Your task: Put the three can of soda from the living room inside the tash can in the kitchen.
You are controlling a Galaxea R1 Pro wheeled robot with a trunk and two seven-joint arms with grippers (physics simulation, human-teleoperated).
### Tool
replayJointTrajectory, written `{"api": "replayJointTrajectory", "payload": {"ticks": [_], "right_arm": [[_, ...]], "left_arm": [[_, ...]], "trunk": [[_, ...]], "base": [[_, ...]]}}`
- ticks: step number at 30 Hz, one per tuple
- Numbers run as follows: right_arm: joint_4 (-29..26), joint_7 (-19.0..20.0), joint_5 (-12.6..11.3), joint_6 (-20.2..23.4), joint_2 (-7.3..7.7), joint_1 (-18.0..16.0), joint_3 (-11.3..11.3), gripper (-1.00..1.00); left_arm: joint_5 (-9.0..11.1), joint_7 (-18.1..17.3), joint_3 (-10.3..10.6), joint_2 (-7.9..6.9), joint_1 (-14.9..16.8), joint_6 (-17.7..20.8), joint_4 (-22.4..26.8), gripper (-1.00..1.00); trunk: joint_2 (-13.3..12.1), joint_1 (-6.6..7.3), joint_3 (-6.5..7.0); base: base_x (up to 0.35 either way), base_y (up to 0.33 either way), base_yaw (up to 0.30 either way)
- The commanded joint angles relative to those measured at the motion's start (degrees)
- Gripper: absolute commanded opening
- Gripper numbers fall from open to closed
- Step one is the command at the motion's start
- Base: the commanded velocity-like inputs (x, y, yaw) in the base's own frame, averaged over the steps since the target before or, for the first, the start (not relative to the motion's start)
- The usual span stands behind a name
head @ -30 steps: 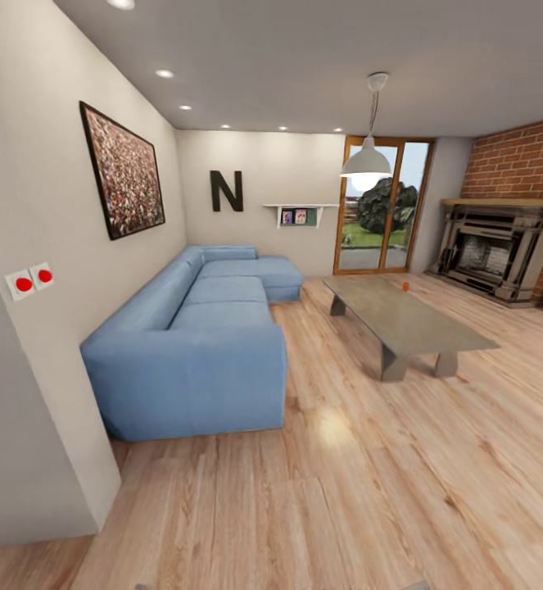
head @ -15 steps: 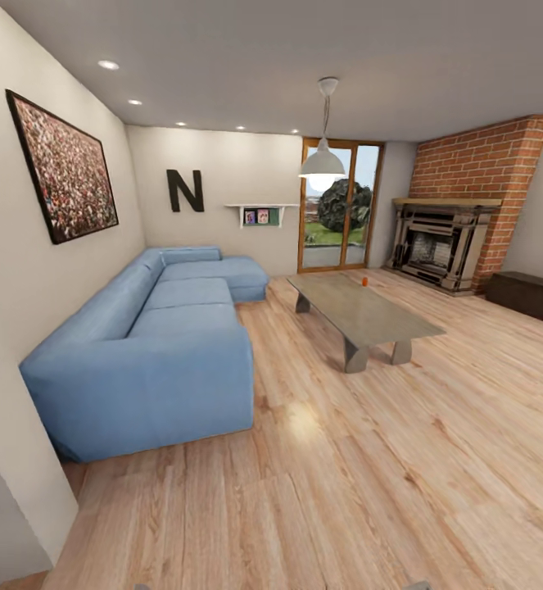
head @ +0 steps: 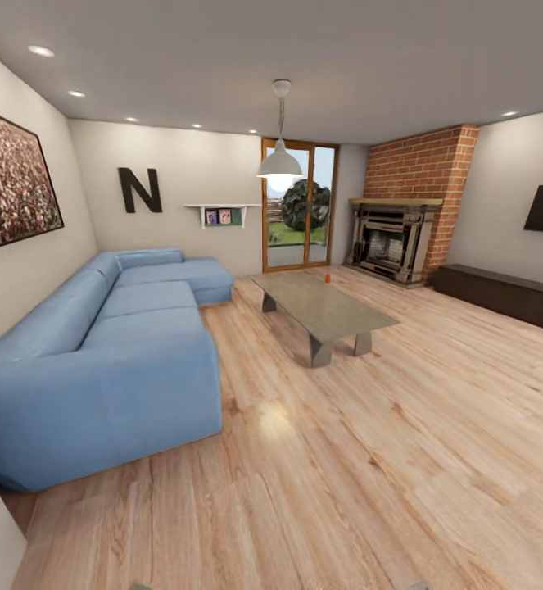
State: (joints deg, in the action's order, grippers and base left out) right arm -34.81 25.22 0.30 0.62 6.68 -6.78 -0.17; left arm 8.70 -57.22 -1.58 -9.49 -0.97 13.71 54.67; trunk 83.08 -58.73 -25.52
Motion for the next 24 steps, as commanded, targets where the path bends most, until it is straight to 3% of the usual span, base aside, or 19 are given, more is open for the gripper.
{"api": "replayJointTrajectory", "payload": {"ticks": [1, 24], "right_arm": [[0.0, 0.0, 0.0, 0.0, 0.0, 0.0, 0.0, 1.0], [0.0, -0.01, 0.03, -0.01, 0.0, -0.01, 0.0, 1.0]], "left_arm": [[0.0, 0.0, 0.0, 0.0, 0.0, 0.0, 0.0, 1.0], [0.0, 0.0, 0.0, 0.0, 0.0, 0.0, 0.0, 1.0]], "trunk": [[0.0, 0.0, 0.0], [0.0, 0.0, 0.0]], "base": [[0.0, 0.0, -0.3], [0.0, 0.0, -0.3]]}}
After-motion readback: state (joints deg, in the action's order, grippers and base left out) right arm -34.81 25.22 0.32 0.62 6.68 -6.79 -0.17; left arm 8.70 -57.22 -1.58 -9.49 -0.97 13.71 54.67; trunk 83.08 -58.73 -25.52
